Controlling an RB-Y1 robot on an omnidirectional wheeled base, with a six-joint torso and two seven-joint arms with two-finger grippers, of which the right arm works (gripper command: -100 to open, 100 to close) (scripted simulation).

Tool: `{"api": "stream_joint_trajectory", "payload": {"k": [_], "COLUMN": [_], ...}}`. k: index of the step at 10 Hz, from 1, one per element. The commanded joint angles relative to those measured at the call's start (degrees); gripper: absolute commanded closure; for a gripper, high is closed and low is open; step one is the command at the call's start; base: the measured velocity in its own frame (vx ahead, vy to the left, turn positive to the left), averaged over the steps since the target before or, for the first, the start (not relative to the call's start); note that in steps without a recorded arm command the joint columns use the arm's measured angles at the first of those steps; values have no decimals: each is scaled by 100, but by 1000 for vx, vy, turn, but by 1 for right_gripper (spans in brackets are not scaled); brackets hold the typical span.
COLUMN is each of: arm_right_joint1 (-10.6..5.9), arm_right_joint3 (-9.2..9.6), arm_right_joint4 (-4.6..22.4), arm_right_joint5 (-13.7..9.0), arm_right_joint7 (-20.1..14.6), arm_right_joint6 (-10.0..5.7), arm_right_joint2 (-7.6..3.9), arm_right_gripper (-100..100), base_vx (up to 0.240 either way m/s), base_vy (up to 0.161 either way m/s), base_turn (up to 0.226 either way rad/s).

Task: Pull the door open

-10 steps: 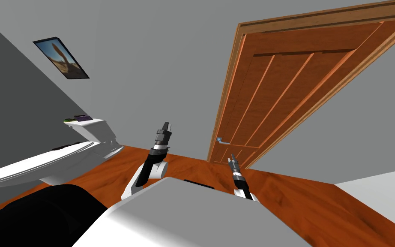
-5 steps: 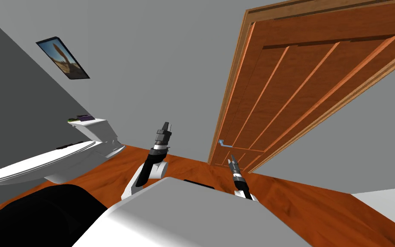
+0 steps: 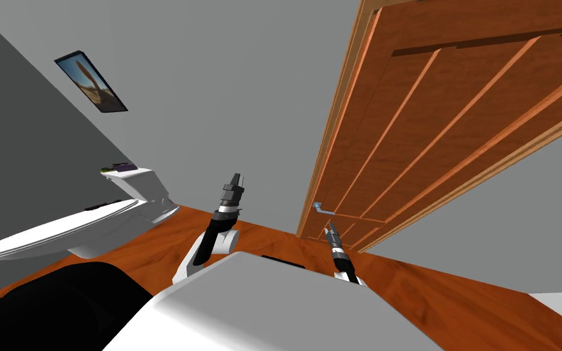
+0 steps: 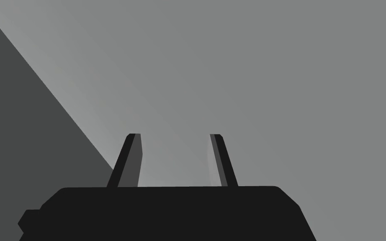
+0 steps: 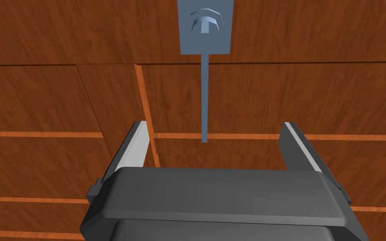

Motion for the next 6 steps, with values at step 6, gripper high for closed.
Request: {"api": "stream_joint_trajectory", "payload": {"k": [6], "arm_right_joint1": [217], "arm_right_joint3": [-308], "arm_right_joint4": [361], "arm_right_joint5": [-222], "arm_right_joint7": [-271], "arm_right_joint6": [-384], "arm_right_joint2": [-388], "arm_right_gripper": [-100], "base_vx": [167], "base_vy": [40], "base_turn": [146]}}
